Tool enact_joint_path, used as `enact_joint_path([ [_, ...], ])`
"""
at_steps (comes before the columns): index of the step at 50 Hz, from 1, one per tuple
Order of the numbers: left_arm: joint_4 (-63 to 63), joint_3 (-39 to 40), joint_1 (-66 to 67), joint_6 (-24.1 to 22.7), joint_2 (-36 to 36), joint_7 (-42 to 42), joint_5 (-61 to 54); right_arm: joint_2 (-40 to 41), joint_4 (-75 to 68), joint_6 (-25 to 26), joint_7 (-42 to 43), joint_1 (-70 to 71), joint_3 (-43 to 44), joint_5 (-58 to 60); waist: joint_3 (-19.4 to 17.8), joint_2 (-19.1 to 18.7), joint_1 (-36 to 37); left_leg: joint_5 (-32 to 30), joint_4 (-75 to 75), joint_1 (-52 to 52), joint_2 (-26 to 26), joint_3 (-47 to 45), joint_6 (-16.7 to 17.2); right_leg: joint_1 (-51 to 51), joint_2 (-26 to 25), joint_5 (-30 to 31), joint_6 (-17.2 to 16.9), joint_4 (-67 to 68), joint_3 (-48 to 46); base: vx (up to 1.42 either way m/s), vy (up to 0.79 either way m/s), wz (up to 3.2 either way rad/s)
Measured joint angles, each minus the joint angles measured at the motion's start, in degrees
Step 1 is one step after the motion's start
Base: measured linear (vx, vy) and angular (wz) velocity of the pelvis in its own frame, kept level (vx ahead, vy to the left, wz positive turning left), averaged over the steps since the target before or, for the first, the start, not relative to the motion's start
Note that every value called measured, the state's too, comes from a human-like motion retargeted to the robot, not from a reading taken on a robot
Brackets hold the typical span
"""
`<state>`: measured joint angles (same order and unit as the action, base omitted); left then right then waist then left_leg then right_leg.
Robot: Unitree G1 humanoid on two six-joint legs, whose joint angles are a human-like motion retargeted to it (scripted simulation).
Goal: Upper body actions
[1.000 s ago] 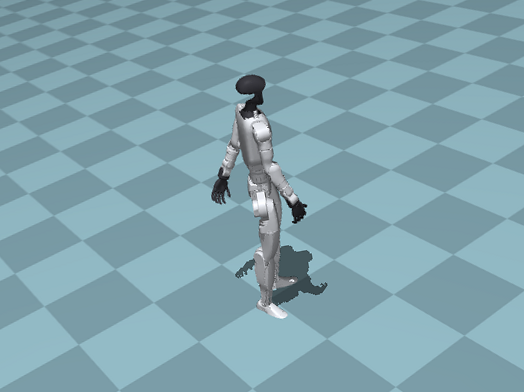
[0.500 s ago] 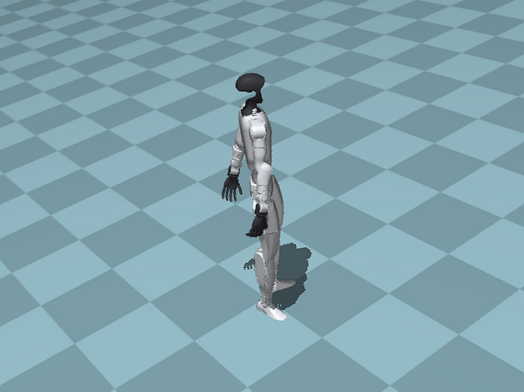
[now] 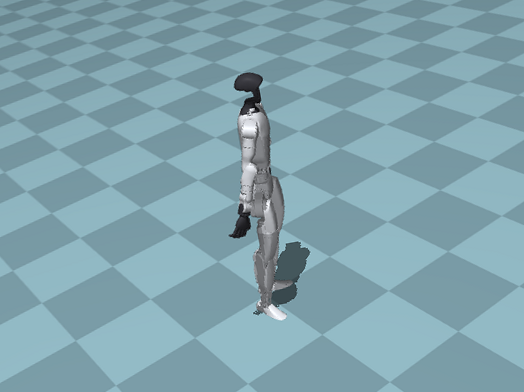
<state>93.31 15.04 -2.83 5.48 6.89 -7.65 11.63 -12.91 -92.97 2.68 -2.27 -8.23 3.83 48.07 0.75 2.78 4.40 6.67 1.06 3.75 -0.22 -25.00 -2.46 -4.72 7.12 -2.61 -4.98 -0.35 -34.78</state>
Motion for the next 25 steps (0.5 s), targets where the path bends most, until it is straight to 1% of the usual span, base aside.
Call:
enact_joint_path([
  [3, -5.2, -3.5, -8.8, -2.2, -0.6, -6.1, 4.5, -1.7, -4.2, 2.9, -2.2, -3.6, 4.7, -7.3, -0.6, 1.2, 0.4, -0.3, 0.8, -0.7, -0.5, 1.8, 0.1, -1.1, 0.6, -0.4, -0.2, -0.4, -1.5, -0.01, -0.04, 0.54],
  [5, -8.3, -7.2, -14.1, -4.3, -1.4, -7.0, 5.3, -2.4, -4.4, 5.6, -5.5, -6.8, 7.4, -14.2, -1.1, 1.9, 1.1, -0.5, 1.2, -1.0, -0.8, 3.0, 0.0, -1.8, 0.9, -0.6, -0.3, -0.6, -2.5, 0.0, -0.02, 0.5],
  [7, -10.9, -10.6, -18.6, -5.8, -2.6, -5.7, 5.1, -3.0, -4.4, 7.3, -6.9, -9.3, 10.3, -20.4, -1.3, 2.3, 1.9, -0.5, 1.6, -1.2, -1.2, 3.5, -0.1, -2.1, 1.4, -0.6, -0.4, -0.6, -3.0, 0.0, 0.03, 0.26],
  [10, -14.8, -13.4, -23.3, -7.6, -4.0, -4.3, 4.8, -3.9, -4.4, 6.7, -5.0, -10.8, 13.6, -27.4, -1.4, 2.5, 2.5, -0.4, 1.9, -1.3, -1.7, 3.4, -0.4, -2.0, 2.1, -0.5, -0.5, 0.0, -2.8, 0.01, 0.11, -0.02],
  [12, -17.2, -14.2, -24.9, -8.7, -4.6, -4.7, 4.1, -4.5, -4.4, 4.5, -2.2, -10.1, 14.9, -29.5, -1.4, 2.1, 2.5, -0.2, 1.8, -1.1, -1.9, 3.0, -0.7, -1.7, 2.4, -0.4, -0.5, 0.5, -2.3, 0.02, 0.18, -0.18],
  [15, -20.0, -14.6, -26.3, -9.5, -4.7, -4.8, 1.7, -5.0, -4.4, 0.4, 0.1, -7.9, 15.3, -28.1, -1.2, 1.2, 1.8, -0.1, 1.3, -0.8, -2.3, 2.3, -1.3, -0.8, 2.6, 0.0, 0.0, 1.4, -0.9, 0.02, 0.17, -0.21],
  [17, -20.7, -14.6, -27.0, -10.0, -4.1, -4.0, 0.0, -5.1, -4.4, -1.2, -0.3, -6.1, 14.2, -24.7, -1.1, 0.6, 1.2, -0.1, 0.8, -0.5, -2.5, 1.9, -1.7, -0.2, 2.8, 0.8, 0.3, 2.2, -0.4, 0.03, 0.2, -0.21],
  [21, -21.1, -13.4, -27.7, -9.8, -2.5, -2.1, -1.1, -3.9, -3.0, -1.2, -1.9, -2.8, 11.1, -16.3, -1.5, -0.7, 1.0, 0.2, 0.2, 0.0, -1.8, -0.5, -2.1, 2.6, 2.8, 3.9, 1.1, 5.2, 2.0, -0.01, 0.14, -0.58],
  [23, -21.1, -12.4, -27.7, -9.9, -1.3, -0.9, -1.5, -3.0, -2.4, -1.5, -2.4, -1.1, 9.7, -12.5, -1.7, -1.5, 2.0, 0.5, -0.3, 0.1, -0.8, -3.3, -2.1, 4.6, 2.3, 3.1, 1.5, 8.0, 4.3, -0.09, 0.07, -1.2],
  [25, -21.1, -11.6, -27.0, -10.0, -0.1, -0.2, -1.7, -2.0, -2.2, -2.1, -2.5, -0.5, 8.5, -10.2, -1.8, -2.2, 1.9, 0.5, -0.7, 0.1, 0.2, -5.0, -2.1, 5.3, 0.7, 0.1, 2.7, 9.4, 4.3, -0.07, 0.02, -0.74],
])
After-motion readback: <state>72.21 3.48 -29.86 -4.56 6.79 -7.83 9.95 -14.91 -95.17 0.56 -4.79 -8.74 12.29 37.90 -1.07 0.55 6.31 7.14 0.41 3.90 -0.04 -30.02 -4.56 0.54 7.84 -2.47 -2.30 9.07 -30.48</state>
